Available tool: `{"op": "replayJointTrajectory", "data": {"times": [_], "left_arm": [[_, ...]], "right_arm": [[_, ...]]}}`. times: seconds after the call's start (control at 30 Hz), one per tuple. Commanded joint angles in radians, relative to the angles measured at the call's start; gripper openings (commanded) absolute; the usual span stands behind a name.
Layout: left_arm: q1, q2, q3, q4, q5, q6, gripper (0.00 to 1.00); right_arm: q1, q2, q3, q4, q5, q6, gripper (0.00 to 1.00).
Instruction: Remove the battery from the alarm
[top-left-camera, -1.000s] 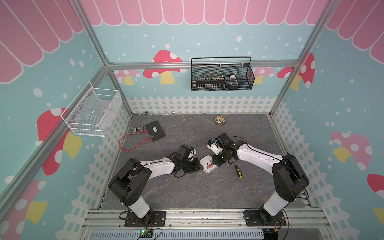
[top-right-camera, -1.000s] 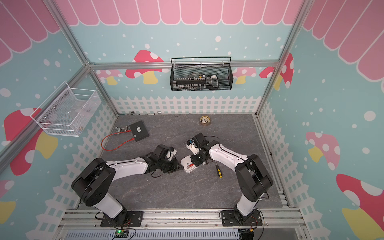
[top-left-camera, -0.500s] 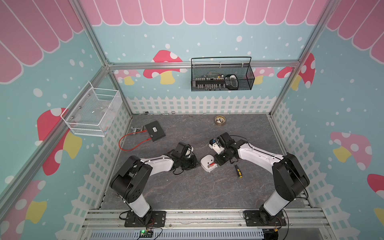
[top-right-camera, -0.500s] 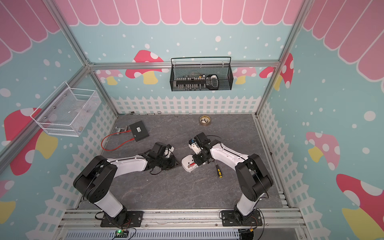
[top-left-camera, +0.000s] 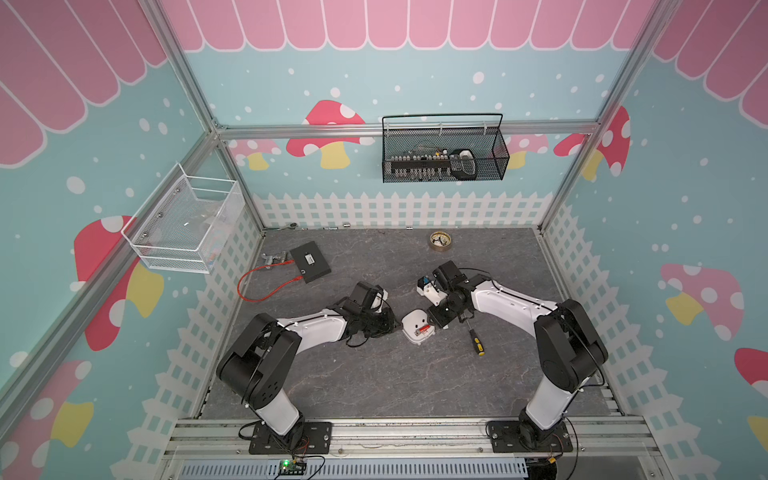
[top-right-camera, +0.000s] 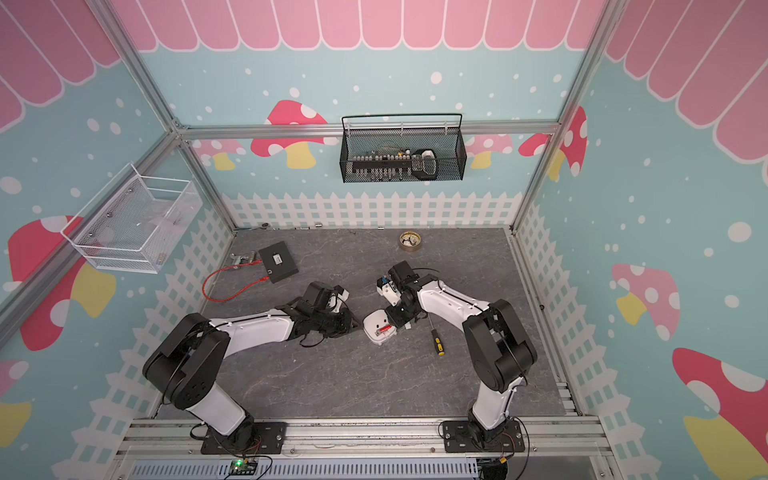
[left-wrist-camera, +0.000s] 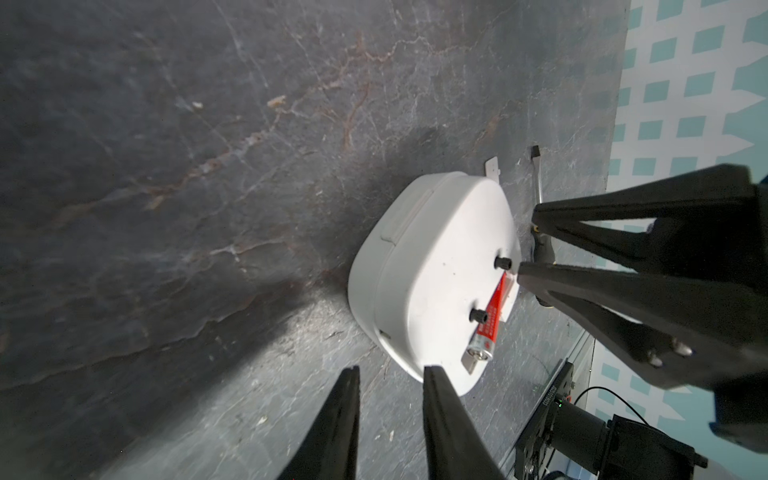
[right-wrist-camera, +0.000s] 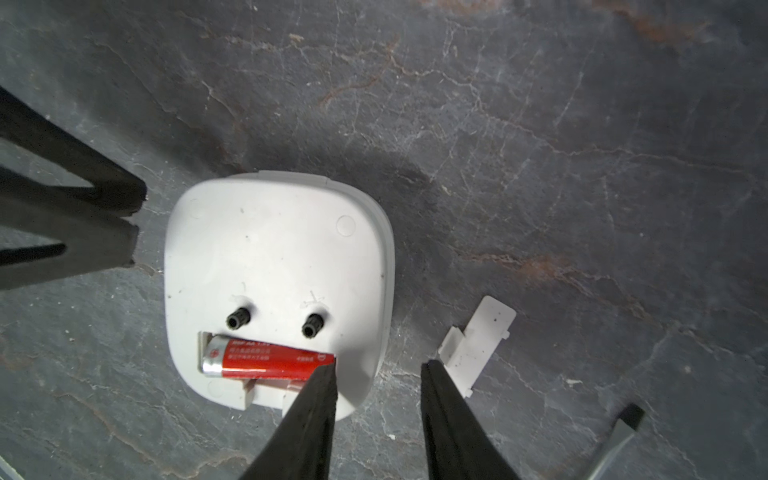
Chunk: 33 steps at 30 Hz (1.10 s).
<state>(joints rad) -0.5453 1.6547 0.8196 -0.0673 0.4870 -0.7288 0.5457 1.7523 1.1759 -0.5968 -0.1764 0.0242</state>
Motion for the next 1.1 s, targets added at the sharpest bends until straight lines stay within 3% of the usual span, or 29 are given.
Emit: {"op": "replayJointTrajectory", "data": {"times": [0.0,0.37,0.63,1.07], "left_arm": [[-0.004,0.014,0.032,-0.006,0.008,0.020,0.30],[-0.008,0.021,0.043,-0.006,0.018,0.028,0.30],[-0.051,-0.019,0.067,-0.097,0.024,0.072,0.30],[-0.090,-0.014,0.060,-0.119,-0.007,0.067,0.30]], "right_arm": [[0.003,0.025,0.018,-0.040,-0.018,-0.025,0.38],[0.005,0.030,-0.013,-0.046,-0.044,-0.022,0.35],[0.014,0.059,-0.010,-0.046,-0.058,-0.008,0.25],[0.020,0.076,-0.010,-0.034,-0.079,-0.001,0.24]]}}
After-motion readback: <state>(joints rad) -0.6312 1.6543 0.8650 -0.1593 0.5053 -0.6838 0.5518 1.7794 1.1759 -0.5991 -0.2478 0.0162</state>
